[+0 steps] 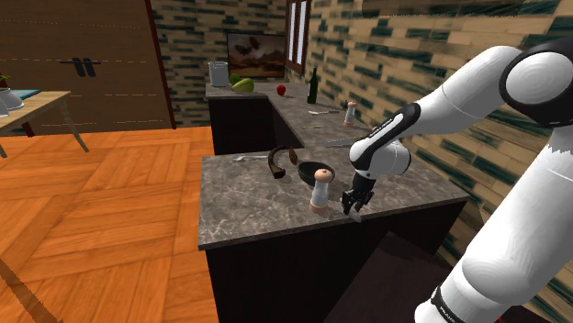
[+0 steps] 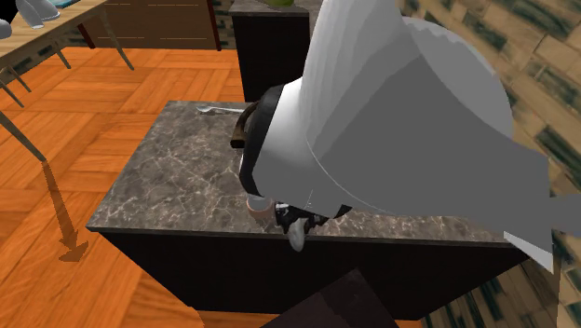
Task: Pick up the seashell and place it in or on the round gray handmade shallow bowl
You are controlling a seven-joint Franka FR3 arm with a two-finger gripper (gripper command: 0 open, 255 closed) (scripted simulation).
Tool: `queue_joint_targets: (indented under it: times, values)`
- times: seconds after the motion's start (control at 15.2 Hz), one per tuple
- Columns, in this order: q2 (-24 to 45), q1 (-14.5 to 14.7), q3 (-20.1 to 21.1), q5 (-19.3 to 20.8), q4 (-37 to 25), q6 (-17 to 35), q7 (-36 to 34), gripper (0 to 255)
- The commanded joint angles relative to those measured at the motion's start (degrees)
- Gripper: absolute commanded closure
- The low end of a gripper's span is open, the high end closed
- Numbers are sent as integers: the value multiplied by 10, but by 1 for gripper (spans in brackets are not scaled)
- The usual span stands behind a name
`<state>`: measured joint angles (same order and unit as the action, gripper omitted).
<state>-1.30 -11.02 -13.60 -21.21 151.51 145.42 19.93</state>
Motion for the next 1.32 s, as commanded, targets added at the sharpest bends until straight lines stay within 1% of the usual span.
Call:
queue_joint_targets:
  times: [0.0,0.59,1.25]
  values:
    - [-17,-3,-2,17,-1,-17,-13,255]
    - [-88,-15,1,71,-13,-91,-63,255]
    - [-150,-26,8,105,-41,-176,-100,255]
